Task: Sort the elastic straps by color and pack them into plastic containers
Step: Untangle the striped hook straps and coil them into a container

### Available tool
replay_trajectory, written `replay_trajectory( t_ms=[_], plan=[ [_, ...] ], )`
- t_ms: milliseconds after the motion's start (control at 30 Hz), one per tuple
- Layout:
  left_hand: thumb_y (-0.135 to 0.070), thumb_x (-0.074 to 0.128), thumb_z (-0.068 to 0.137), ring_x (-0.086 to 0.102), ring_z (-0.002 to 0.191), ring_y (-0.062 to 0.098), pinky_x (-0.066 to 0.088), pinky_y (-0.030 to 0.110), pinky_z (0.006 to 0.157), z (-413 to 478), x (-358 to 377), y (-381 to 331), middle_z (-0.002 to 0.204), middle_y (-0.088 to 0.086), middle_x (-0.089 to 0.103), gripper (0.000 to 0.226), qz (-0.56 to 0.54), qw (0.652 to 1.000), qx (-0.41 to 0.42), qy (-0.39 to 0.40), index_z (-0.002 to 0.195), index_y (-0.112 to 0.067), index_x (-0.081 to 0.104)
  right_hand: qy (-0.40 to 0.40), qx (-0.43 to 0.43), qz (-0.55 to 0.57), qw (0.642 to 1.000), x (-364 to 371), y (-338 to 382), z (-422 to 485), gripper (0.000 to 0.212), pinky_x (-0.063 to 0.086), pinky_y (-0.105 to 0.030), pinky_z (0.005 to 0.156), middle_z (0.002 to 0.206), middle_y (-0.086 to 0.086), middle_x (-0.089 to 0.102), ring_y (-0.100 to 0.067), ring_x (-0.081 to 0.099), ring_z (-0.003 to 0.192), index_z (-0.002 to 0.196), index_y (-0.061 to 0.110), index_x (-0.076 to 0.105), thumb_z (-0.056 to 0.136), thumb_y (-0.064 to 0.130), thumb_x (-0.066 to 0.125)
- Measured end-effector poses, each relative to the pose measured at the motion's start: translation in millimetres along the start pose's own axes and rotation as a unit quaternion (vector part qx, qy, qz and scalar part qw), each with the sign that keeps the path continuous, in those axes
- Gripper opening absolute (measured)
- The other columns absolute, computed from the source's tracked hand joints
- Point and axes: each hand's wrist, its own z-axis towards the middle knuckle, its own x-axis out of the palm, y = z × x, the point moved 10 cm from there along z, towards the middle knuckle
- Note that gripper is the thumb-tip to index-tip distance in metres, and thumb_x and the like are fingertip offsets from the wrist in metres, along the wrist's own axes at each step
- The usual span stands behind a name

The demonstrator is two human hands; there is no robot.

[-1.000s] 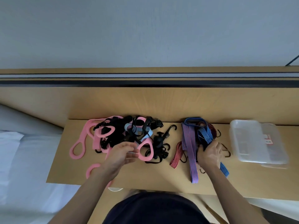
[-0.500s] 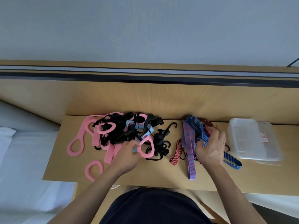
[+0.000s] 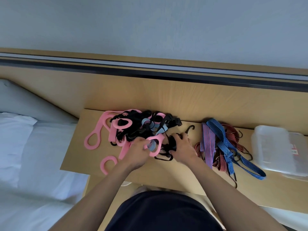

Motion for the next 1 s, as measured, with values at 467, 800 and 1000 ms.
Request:
replay_trajectory(
  t_ms=[467, 800, 1000],
  plan=[
    [-0.012, 0.054, 0.099, 0.056, 0.097, 0.012, 0.046, 0.022, 0.078, -12, -6, 12, 0.114, -0.005, 0.058, 0.023, -0.08, 0.997, -0.02, -0.012, 0.119, -0.017, 0.064, 0.111, 0.004, 0.394, 0.912, -30, 26, -37, 0.015, 0.048, -0.026, 0.054, 0.068, -0.005, 0.059, -0.023, 0.059, 0.064, 0.067, 0.02, 0.058, 0.07, 0.009, 0.068],
    [-0.003, 0.053, 0.092, 0.068, 0.081, 0.011, 0.055, 0.027, 0.076, -12, -14, -4, 0.1, 0.004, 0.071, 0.02, -0.205, 0.978, -0.008, -0.045, 0.094, -0.016, 0.069, 0.09, -0.079, 0.554, 0.824, -121, 73, -82, 0.032, 0.038, -0.05, 0.078, 0.083, -0.02, 0.056, -0.036, 0.054, 0.082, 0.089, -0.001, 0.063, 0.06, 0.013, 0.065],
    [-0.003, 0.057, 0.083, 0.053, 0.081, 0.001, 0.041, 0.014, 0.067, -6, -47, -25, 0.09, -0.007, 0.058, 0.028, -0.088, 0.974, 0.085, -0.188, 0.086, -0.031, 0.054, -0.031, -0.114, 0.499, 0.859, -156, 74, -85, 0.016, 0.044, -0.037, 0.074, 0.087, -0.013, 0.061, -0.025, 0.058, 0.083, 0.102, -0.006, 0.058, 0.096, 0.009, 0.06]
  ],
)
